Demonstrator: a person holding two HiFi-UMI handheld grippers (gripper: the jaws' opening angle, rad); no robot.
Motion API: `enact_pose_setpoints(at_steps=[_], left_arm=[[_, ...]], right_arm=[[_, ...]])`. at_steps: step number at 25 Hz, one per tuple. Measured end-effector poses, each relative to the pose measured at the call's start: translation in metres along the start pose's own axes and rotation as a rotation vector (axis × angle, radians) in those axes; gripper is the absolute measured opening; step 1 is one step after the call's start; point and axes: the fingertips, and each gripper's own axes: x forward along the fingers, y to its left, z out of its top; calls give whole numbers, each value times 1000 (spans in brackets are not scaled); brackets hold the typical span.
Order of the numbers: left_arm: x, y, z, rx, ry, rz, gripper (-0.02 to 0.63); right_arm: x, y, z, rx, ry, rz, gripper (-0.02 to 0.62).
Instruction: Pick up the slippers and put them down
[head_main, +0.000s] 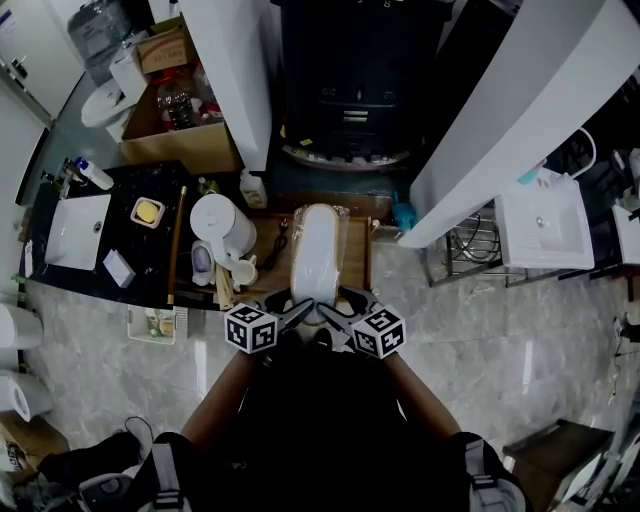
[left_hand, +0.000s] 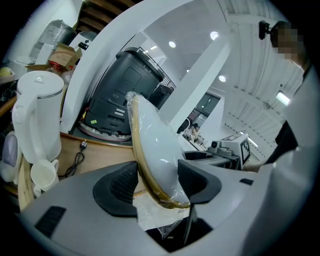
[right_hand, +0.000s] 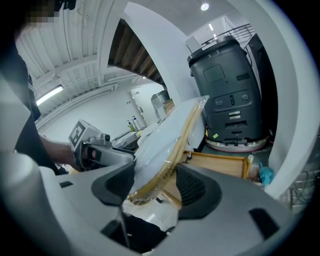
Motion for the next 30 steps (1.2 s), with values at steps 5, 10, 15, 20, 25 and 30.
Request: enact_pose_setpoints(at_steps=[5,10,15,20,25,30], left_arm=[[5,12,-10,-8,34,6,244],[13,24,-20,-41,67,-1,245],[18,40,-30,-55,98,6,244],[23,57,-42,-56,138,15,244],[27,71,-54,-79,167,17,244],[35,86,-68,-90,215,21,244]], right_arm=[[11,-8,-13,8,26,-7,267],[22,-16,-29,35,66,-21,267],[35,-21,-39,67,89,-33,267],[49,-26,-51,88,130,-36,267],[62,-31,-67,116,168,-39,267],[75,-40,-84,138,210,-44,267]])
